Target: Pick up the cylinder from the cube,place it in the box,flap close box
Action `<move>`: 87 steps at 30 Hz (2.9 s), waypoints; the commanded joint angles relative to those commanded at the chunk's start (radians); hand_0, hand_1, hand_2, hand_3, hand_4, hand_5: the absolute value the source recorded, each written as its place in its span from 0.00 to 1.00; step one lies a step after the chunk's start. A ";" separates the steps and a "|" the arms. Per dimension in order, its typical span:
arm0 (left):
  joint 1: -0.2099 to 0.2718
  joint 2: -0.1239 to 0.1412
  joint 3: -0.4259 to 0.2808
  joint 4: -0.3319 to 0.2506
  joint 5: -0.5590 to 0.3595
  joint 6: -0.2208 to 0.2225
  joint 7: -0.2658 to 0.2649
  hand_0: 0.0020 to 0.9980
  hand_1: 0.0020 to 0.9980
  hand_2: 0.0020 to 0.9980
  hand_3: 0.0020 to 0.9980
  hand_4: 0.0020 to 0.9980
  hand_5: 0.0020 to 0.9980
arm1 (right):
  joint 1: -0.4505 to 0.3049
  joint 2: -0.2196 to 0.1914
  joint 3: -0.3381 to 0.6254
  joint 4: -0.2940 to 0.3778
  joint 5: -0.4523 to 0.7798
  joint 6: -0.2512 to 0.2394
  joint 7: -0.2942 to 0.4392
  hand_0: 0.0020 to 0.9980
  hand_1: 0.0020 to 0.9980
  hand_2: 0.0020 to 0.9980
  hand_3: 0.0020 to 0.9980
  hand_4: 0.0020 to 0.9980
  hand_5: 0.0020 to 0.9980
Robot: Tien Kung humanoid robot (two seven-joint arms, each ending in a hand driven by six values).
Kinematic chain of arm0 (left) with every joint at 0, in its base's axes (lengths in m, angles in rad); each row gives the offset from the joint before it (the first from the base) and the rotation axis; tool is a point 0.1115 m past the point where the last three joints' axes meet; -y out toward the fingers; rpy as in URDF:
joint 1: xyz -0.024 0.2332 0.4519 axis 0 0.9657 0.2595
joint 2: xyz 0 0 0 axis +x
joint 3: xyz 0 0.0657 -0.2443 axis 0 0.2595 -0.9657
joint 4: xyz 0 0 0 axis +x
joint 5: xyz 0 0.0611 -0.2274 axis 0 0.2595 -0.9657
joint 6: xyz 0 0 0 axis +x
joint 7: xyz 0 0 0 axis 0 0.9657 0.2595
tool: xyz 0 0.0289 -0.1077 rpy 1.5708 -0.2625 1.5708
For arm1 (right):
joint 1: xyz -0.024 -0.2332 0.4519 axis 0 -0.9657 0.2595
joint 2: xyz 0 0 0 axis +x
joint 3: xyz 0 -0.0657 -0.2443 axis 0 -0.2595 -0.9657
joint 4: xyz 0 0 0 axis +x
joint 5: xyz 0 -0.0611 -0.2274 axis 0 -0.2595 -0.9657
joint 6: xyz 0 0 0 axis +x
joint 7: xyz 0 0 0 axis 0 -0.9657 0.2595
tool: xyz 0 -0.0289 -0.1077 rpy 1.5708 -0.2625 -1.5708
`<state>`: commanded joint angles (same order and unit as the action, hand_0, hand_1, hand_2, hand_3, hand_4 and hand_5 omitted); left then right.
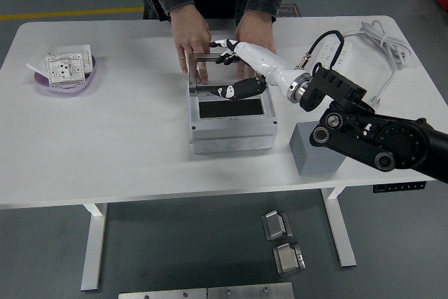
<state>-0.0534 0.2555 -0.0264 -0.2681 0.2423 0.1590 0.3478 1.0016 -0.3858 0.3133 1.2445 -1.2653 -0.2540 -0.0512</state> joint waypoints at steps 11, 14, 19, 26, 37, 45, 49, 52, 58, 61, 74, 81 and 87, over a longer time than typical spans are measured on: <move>-0.022 0.015 0.025 -0.001 -0.005 -0.001 0.002 0.69 0.67 0.60 0.62 0.53 0.36 | 0.118 0.090 -0.101 -0.197 0.189 -0.014 0.080 0.76 0.69 0.75 0.90 0.87 0.32; -0.029 0.020 0.026 -0.002 0.001 -0.001 0.003 0.69 0.67 0.60 0.62 0.53 0.36 | 0.145 0.119 -0.155 -0.277 0.261 -0.020 0.106 0.75 0.69 0.74 0.88 0.87 0.32; -0.040 0.023 0.026 -0.004 0.008 -0.001 0.003 0.69 0.67 0.60 0.62 0.53 0.36 | 0.156 0.140 -0.216 -0.403 0.384 -0.024 0.143 0.75 0.70 0.74 0.87 0.87 0.32; -0.045 0.021 0.002 -0.009 0.036 -0.001 0.003 0.69 0.67 0.60 0.62 0.53 0.36 | 0.135 0.143 -0.274 -0.516 0.537 -0.037 0.181 0.75 0.70 0.74 0.86 0.87 0.33; -0.038 0.014 -0.022 -0.010 0.053 0.000 0.002 0.69 0.67 0.60 0.62 0.53 0.36 | 0.096 0.121 -0.232 -0.419 0.467 -0.074 0.180 0.76 0.69 0.74 0.85 0.87 0.37; -0.027 0.006 -0.035 -0.011 0.060 0.001 0.001 0.69 0.67 0.60 0.62 0.53 0.36 | 0.063 0.091 -0.202 -0.331 0.400 -0.096 0.175 0.76 0.69 0.74 0.86 0.87 0.37; -0.027 0.006 -0.038 -0.011 0.061 0.002 0.000 0.69 0.67 0.60 0.62 0.53 0.36 | 0.052 0.077 -0.200 -0.309 0.385 -0.100 0.170 0.75 0.69 0.74 0.85 0.87 0.38; -0.022 0.006 -0.038 -0.010 0.058 0.002 0.000 0.69 0.67 0.60 0.62 0.53 0.36 | 0.045 0.065 -0.194 -0.287 0.359 -0.100 0.159 0.75 0.69 0.74 0.85 0.87 0.38; -0.011 0.008 -0.051 -0.008 0.057 0.005 -0.004 0.69 0.67 0.60 0.62 0.53 0.36 | 0.035 0.037 -0.190 -0.219 0.309 -0.103 0.129 0.74 0.68 0.74 0.85 0.86 0.38; -0.004 0.012 -0.059 -0.008 0.057 0.008 -0.008 0.69 0.67 0.60 0.62 0.52 0.36 | 0.030 0.016 -0.191 -0.162 0.258 -0.102 0.097 0.73 0.68 0.73 0.85 0.86 0.38; 0.006 0.012 -0.068 -0.008 0.058 0.009 -0.008 0.69 0.67 0.59 0.62 0.52 0.36 | 0.028 -0.012 -0.194 -0.040 0.146 -0.078 0.021 0.70 0.68 0.76 0.87 0.85 0.42; 0.016 0.010 -0.055 -0.005 0.046 0.009 -0.008 0.69 0.67 0.60 0.62 0.52 0.36 | 0.009 -0.021 -0.187 0.004 0.086 -0.067 -0.015 0.69 0.68 0.76 0.87 0.85 0.41; 0.027 0.007 -0.043 -0.002 0.033 0.008 -0.007 0.69 0.67 0.59 0.62 0.52 0.36 | -0.041 -0.019 -0.154 0.040 0.032 -0.062 -0.046 0.66 0.67 0.76 0.87 0.85 0.42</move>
<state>-0.0265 0.2629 -0.0694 -0.2699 0.2749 0.1673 0.3407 0.9611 -0.4046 0.1588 1.2849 -1.2332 -0.3155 -0.0973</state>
